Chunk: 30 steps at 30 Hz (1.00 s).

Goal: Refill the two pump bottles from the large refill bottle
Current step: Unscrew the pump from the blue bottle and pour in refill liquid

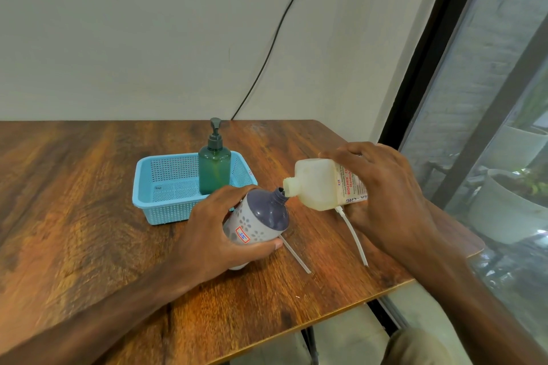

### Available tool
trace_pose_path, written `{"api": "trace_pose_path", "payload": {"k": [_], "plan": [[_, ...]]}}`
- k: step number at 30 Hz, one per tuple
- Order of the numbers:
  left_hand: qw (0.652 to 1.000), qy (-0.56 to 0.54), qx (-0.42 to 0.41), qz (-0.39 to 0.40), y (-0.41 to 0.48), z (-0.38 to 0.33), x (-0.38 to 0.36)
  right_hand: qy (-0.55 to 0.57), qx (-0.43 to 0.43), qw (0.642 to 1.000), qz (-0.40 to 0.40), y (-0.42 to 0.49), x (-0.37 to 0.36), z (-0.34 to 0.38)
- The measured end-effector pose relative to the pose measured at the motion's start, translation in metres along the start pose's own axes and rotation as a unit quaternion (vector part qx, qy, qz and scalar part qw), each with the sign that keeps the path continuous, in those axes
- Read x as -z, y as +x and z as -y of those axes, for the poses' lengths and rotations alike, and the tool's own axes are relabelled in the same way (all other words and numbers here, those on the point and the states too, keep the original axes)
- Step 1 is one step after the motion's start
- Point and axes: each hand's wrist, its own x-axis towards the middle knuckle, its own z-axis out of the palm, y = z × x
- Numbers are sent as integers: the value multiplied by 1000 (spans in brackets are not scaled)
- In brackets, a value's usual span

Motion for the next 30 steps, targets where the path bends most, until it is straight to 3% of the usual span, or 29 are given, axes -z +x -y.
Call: {"api": "trace_pose_path", "payload": {"k": [30], "plan": [[1000,6,17,6,0,-1,0,2,6,1000,-1,1,2,0]]}}
